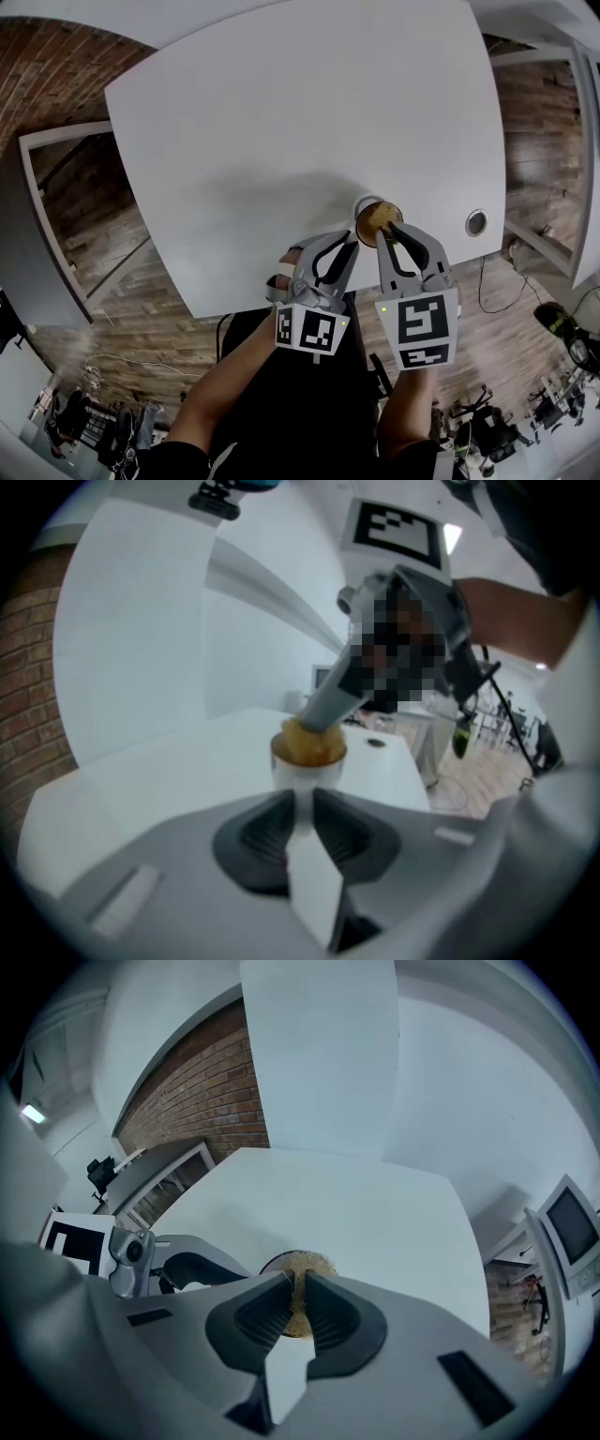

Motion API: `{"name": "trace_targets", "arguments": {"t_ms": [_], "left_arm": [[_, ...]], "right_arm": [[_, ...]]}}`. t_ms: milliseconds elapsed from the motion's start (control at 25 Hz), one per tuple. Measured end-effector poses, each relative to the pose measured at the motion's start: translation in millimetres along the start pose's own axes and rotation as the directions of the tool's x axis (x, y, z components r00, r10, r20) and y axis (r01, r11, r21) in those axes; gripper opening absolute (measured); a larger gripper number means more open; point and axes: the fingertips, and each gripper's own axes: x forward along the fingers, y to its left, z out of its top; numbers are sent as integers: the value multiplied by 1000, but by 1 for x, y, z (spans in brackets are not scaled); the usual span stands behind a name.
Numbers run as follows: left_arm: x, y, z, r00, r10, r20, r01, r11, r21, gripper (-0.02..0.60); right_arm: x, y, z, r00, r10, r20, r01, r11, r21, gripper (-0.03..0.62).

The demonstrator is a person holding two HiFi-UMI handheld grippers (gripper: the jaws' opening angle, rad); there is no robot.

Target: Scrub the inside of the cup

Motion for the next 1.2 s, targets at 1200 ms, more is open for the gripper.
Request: {"name": "trace_targets", "arguments": {"t_ms": [1200], "left_arm": [[1,-1,1,1000,6,-6,-6,1000,17,64]], "right_arm": [[-8,17,7,981,187,-57,-186,982,27,32]]}}
